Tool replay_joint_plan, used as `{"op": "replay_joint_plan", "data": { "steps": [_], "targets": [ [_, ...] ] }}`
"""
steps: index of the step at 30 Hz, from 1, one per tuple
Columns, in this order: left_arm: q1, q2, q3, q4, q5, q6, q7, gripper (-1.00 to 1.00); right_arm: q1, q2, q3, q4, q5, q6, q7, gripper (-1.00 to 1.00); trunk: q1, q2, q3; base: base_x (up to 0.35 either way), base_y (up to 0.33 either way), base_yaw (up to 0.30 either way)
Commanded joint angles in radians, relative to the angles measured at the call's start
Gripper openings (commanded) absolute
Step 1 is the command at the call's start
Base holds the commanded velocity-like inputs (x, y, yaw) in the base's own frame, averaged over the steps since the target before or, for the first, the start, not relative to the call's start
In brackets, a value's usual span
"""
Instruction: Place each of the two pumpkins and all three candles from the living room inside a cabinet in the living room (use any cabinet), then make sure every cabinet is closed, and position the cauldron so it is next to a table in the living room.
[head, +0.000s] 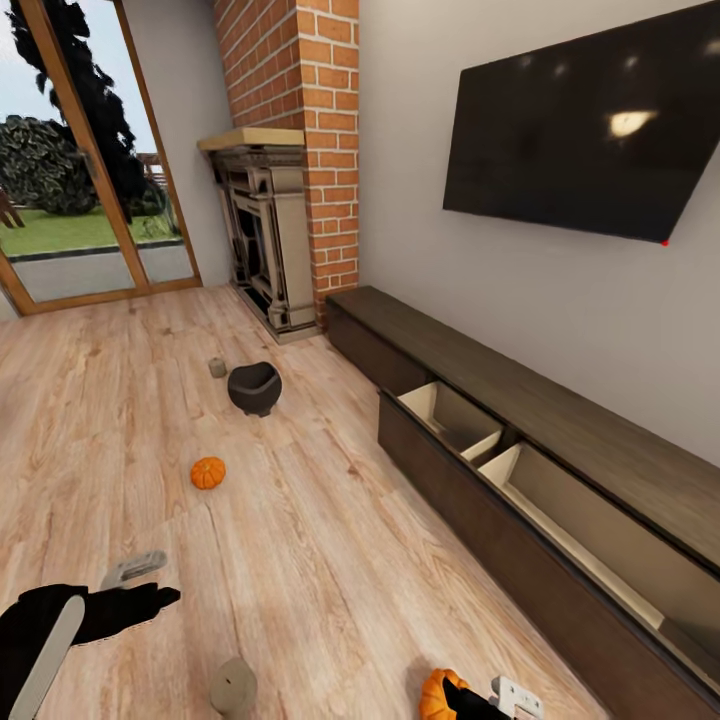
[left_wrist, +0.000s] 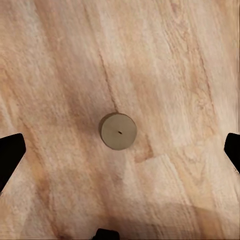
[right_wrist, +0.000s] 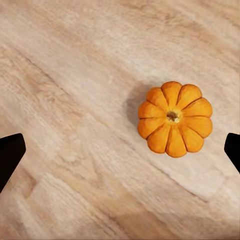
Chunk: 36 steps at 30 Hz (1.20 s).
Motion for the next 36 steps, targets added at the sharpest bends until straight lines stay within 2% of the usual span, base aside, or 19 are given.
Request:
{"op": "replay_joint_plan", "data": {
  "steps": [1,7,9,12,15,18,21,24,27,28,36],
  "targets": [
    [-0.001,-0.001,0.001,-0.01,-0.007,0.004,-0.008,1.0,0.0,0.0,-0.002,0.0,-0.01,0.005,0.004,1.0,0.004,-0.008,-0.004,0.0,0.0,0.0],
    [-0.001,-0.003,0.001,-0.042,0.008,0.01,-0.008,1.0,0.0,-0.019,-0.005,0.045,-0.01,-0.001,0.005,1.0,0.027,-0.05,-0.023,0.0,0.0,0.0],
    [0.001,-0.003,0.0,-0.069,0.061,0.015,-0.008,1.0,0.0,-0.021,-0.005,0.054,-0.01,-0.015,0.006,1.0,0.034,-0.064,-0.029,0.0,0.0,0.0],
    [0.002,-0.001,-0.021,-0.091,0.177,0.015,-0.007,1.0,0.0,-0.025,-0.006,0.059,-0.01,-0.024,0.026,1.0,0.046,-0.085,-0.039,0.0,0.0,0.0],
    [0.002,0.001,-0.027,-0.102,0.227,0.015,-0.007,1.0,0.0,-0.043,-0.019,0.062,-0.015,-0.025,0.076,1.0,0.057,-0.106,-0.048,0.0,0.0,0.0],
    [0.002,-0.008,-0.051,-0.101,0.24,0.015,-0.003,1.0,0.0,-0.058,-0.066,0.068,-0.024,-0.025,0.144,1.0,0.069,-0.127,-0.057,0.0,0.0,0.0],
    [0.002,-0.032,-0.085,-0.099,0.233,0.015,0.005,1.0,0.0,-0.062,-0.094,0.082,-0.025,-0.026,0.173,1.0,0.08,-0.148,-0.067,0.0,0.0,0.0],
    [0.002,-0.059,-0.099,-0.098,0.216,0.015,0.067,1.0,0.0,-0.063,-0.103,0.086,-0.024,-0.026,0.181,1.0,0.092,-0.169,-0.076,0.0,0.0,0.0],
    [0.002,-0.069,-0.103,-0.096,0.215,0.011,0.164,1.0,0.0,-0.062,-0.105,0.088,-0.024,-0.026,0.183,1.0,0.103,-0.19,-0.086,0.0,0.0,0.0],
    [0.002,-0.07,-0.102,-0.095,0.217,0.01,0.178,1.0,0.0,-0.062,-0.105,0.088,-0.024,-0.025,0.182,1.0,0.107,-0.197,-0.089,0.0,0.0,0.0],
    [0.002,-0.076,-0.107,-0.094,0.219,0.011,0.204,1.0,0.0,-0.062,-0.11,0.088,-0.03,-0.015,0.191,1.0,0.138,-0.253,-0.114,0.0,0.0,0.0]
  ]
}}
